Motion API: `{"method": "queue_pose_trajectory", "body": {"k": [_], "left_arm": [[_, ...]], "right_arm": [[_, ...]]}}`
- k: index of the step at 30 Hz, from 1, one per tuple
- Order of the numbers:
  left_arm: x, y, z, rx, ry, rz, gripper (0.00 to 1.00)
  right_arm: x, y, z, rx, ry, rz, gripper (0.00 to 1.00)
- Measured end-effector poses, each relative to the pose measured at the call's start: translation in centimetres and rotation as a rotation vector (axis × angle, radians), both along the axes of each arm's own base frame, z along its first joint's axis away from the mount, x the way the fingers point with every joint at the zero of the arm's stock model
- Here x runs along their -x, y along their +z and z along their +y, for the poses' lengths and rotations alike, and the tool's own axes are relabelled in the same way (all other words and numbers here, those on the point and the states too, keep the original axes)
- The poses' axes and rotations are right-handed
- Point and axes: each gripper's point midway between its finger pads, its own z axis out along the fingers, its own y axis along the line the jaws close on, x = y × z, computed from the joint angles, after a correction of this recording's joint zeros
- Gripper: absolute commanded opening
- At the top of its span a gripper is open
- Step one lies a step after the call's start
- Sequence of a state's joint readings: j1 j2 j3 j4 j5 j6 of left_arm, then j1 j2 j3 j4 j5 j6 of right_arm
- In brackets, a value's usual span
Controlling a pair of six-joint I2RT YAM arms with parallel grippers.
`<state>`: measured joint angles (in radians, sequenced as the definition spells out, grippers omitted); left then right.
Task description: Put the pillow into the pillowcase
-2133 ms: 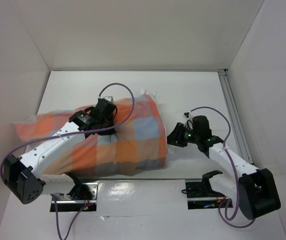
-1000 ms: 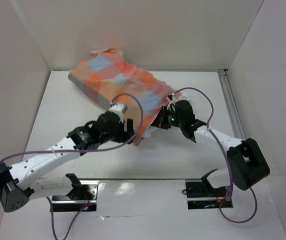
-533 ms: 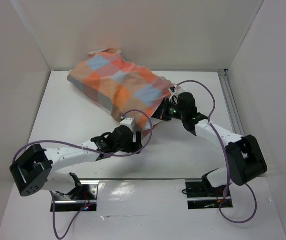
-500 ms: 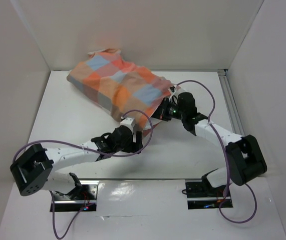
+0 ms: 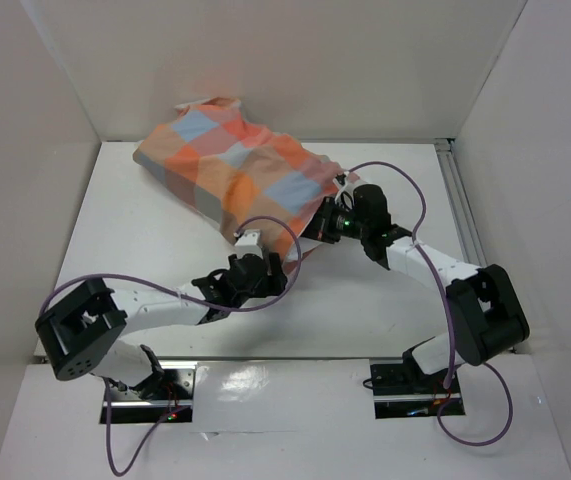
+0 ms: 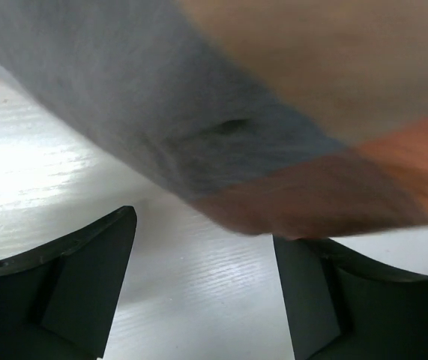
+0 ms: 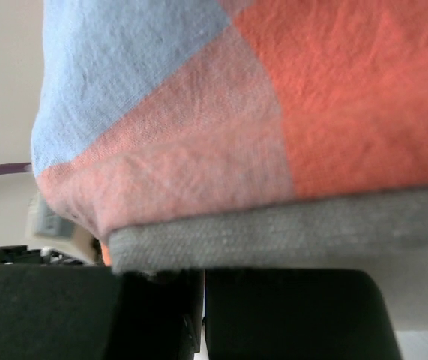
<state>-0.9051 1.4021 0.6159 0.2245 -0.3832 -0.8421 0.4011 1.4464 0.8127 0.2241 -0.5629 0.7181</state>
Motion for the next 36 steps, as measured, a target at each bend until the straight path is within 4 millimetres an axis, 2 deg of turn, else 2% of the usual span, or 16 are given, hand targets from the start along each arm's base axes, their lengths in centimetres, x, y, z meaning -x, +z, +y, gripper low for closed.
{"method": "queue_pose_trajectory", "body": {"k": [3,4,5,6,8,10,17,18,19,20,21,22,23,26,29,36], "left_arm": [[-0.1,-1.5,0.4,-0.028,0.036,0.028,0.5],[-0.1,-1.7,0.7,-0.035,0.048,0.034,0.36],[-0.1,-1.8,0.9,-0.039,0.062,0.038,0.06],[-0.2,-1.8,1.1,-0.039,0.079,0.039,0.0],[-0.1,-1.5,1.7,-0.053,0.092,0.035,0.0],[0.0,-0.3,2.1,-0.044,0.098,0.018,0.0],[1.2,9.1,1.3,0.164,0.051,-0.146,0.0],[1.3,9.7,1.2,0.172,0.043,-0.159,0.09],[1.4,9.9,1.1,0.173,0.038,-0.165,0.27],[1.4,9.7,1.1,0.161,0.034,-0.164,0.55],[1.4,9.2,1.0,0.143,0.029,-0.156,0.9],[1.4,8.3,0.8,0.117,0.026,-0.14,0.96],[1.4,7.4,0.6,0.096,0.026,-0.121,1.0],[1.8,4.1,0.0,-0.012,0.018,-0.063,1.0],[1.8,2.1,-0.3,-0.094,0.048,-0.029,0.96],[0.3,1.0,1.5,-0.172,0.218,-0.035,0.84]], "right_arm": [[-0.1,0.3,0.1,-0.005,0.002,-0.005,0.0],[-0.1,0.5,0.1,-0.007,0.004,-0.007,0.0],[-0.1,0.6,0.2,-0.01,0.007,-0.01,0.0],[-0.1,0.7,0.2,-0.012,0.01,-0.01,0.0],[-0.1,0.8,0.4,-0.016,0.02,-0.009,0.0],[-0.2,0.6,0.6,-0.02,0.031,-0.004,0.0],[-0.1,-0.7,1.5,-0.039,0.063,0.04,0.0],[0.0,-0.9,1.6,-0.041,0.068,0.045,0.0],[0.1,-1.0,1.8,-0.042,0.074,0.046,0.0],[0.1,-1.0,2.0,-0.045,0.078,0.048,0.0],[0.2,-1.0,2.1,-0.048,0.079,0.051,0.0],[0.2,-0.9,2.2,-0.05,0.082,0.05,0.0],[0.3,-0.9,2.3,-0.053,0.085,0.049,0.0],[0.3,-0.8,2.4,-0.055,0.085,0.048,0.0],[0.2,-0.6,2.4,-0.057,0.085,0.046,0.0],[0.2,-0.6,2.4,-0.057,0.086,0.045,0.0]]}}
